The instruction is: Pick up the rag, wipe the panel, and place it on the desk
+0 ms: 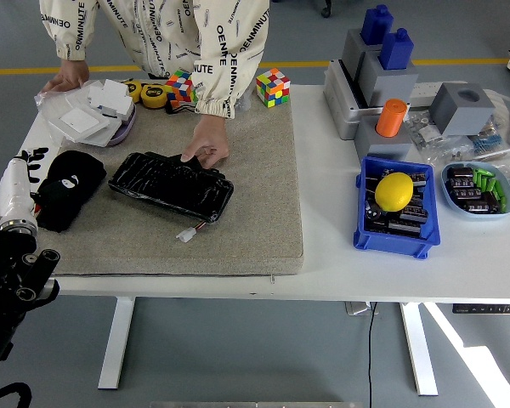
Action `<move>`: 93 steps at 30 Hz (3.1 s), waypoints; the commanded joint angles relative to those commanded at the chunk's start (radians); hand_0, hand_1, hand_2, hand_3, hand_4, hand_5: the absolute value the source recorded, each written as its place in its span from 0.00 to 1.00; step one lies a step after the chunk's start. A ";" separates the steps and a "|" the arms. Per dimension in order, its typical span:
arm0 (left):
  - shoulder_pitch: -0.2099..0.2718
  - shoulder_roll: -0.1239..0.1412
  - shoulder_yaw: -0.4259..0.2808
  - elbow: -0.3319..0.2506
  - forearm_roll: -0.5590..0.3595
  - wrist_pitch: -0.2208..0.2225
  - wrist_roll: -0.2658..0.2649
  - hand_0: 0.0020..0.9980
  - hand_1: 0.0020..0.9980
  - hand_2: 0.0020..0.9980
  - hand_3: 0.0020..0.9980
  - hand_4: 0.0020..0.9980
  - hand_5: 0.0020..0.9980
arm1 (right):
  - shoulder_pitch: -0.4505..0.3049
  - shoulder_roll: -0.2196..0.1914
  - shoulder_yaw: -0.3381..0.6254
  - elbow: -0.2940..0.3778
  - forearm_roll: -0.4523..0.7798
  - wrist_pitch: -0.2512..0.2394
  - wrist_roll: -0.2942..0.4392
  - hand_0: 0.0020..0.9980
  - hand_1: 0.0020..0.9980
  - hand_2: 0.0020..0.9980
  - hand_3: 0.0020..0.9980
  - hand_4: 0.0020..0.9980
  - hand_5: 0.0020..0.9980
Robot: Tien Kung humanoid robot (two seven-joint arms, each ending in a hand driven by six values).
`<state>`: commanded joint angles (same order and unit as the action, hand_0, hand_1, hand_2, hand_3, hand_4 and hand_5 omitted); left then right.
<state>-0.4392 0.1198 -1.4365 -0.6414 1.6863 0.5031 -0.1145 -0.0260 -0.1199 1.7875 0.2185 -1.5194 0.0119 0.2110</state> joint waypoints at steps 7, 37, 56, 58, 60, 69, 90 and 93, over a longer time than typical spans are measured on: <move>0.061 0.008 -0.001 -0.150 -0.130 -0.097 0.056 0.54 0.76 0.79 0.84 1.00 0.28 | 0.001 0.002 0.000 0.000 -0.001 0.000 0.000 0.54 0.56 0.49 0.52 0.89 0.35; 0.192 -0.058 -0.173 -0.408 -0.438 -0.090 -0.161 0.51 0.65 0.65 0.74 0.99 0.31 | 0.000 0.011 0.047 -0.017 -0.046 -0.003 -0.003 0.54 0.56 0.49 0.52 0.89 0.35; 0.196 -0.062 -0.201 -0.431 -0.442 -0.100 -0.146 0.52 0.65 0.65 0.74 0.95 0.29 | 0.002 0.016 0.071 -0.020 -0.063 -0.002 -0.007 0.54 0.56 0.49 0.52 0.89 0.35; 0.193 -0.062 -0.203 -0.432 -0.442 -0.102 -0.144 0.52 0.65 0.65 0.74 0.95 0.29 | 0.002 0.016 0.072 -0.020 -0.063 -0.002 -0.007 0.54 0.56 0.49 0.52 0.89 0.35; 0.190 -0.060 -0.205 -0.434 -0.442 -0.102 -0.144 0.52 0.65 0.65 0.74 0.94 0.29 | 0.003 0.016 0.074 -0.020 -0.066 -0.001 -0.007 0.54 0.56 0.49 0.52 0.89 0.35; 0.189 -0.055 -0.222 -0.447 -0.446 -0.111 -0.131 0.52 0.65 0.65 0.74 0.94 0.30 | 0.012 0.014 0.068 -0.020 -0.062 0.001 -0.010 0.54 0.56 0.49 0.52 0.89 0.36; 0.193 -0.049 -0.246 -0.457 -0.441 -0.119 -0.117 0.53 0.64 0.65 0.74 0.94 0.31 | 0.028 -0.001 0.034 -0.024 -0.061 -0.005 -0.007 0.54 0.56 0.49 0.52 0.89 0.36; 0.196 -0.048 -0.247 -0.458 -0.442 -0.119 -0.118 0.53 0.64 0.65 0.74 0.94 0.31 | 0.029 -0.001 0.028 -0.024 -0.059 -0.005 -0.008 0.54 0.56 0.49 0.52 0.89 0.36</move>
<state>-0.2436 0.0714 -1.6838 -1.0996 1.2443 0.3838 -0.2327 0.0033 -0.1211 1.8153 0.1947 -1.5784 0.0071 0.2028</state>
